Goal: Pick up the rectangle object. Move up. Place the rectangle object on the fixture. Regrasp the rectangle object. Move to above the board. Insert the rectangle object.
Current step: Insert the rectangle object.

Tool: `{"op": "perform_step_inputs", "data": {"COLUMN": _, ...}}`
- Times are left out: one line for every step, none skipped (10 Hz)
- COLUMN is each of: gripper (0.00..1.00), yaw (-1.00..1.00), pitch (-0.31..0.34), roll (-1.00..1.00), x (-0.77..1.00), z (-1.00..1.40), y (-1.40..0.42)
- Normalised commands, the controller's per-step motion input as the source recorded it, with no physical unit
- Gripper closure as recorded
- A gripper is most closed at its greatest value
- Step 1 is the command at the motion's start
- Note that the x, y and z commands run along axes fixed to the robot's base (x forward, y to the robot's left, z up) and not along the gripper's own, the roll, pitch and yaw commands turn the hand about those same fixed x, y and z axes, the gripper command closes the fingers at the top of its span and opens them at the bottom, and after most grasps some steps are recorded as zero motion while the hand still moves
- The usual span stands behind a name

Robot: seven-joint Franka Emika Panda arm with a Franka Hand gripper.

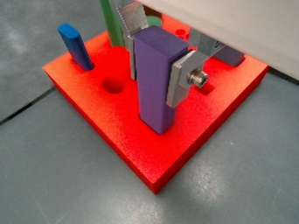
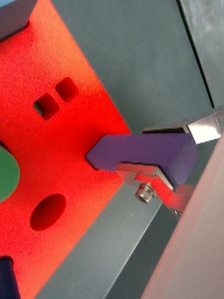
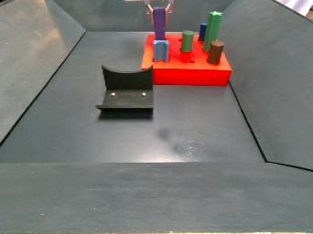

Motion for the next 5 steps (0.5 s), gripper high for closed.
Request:
{"op": "perform_step_inputs", "data": {"gripper": 1.00, "yaw": 0.00, "pitch": 0.000, "roll": -0.02, "x": 0.08, "z": -0.41, "y": 0.00}}
{"op": "perform_step_inputs", "data": {"gripper": 1.00, "yaw": 0.00, "pitch": 0.000, "roll": -0.02, "x": 0.03, "z": -0.54, "y": 0.00}}
{"op": "perform_step_inputs", "data": {"gripper": 1.00, "yaw": 0.00, "pitch": 0.000, "roll": -0.01, "x": 0.01, "z": -0.57, "y": 0.00}}
{"op": "perform_step_inputs", "data": {"gripper": 1.00, "yaw": 0.00, "pitch": 0.000, "roll": 0.01, "x": 0.00, "z": -0.24, "y": -0.02}}
{"op": "perform_step_inputs", "data": {"gripper": 1.00, "yaw": 0.00, "pitch": 0.000, "roll": 0.02, "x": 0.00, "z": 0.00, "y": -0.01}}
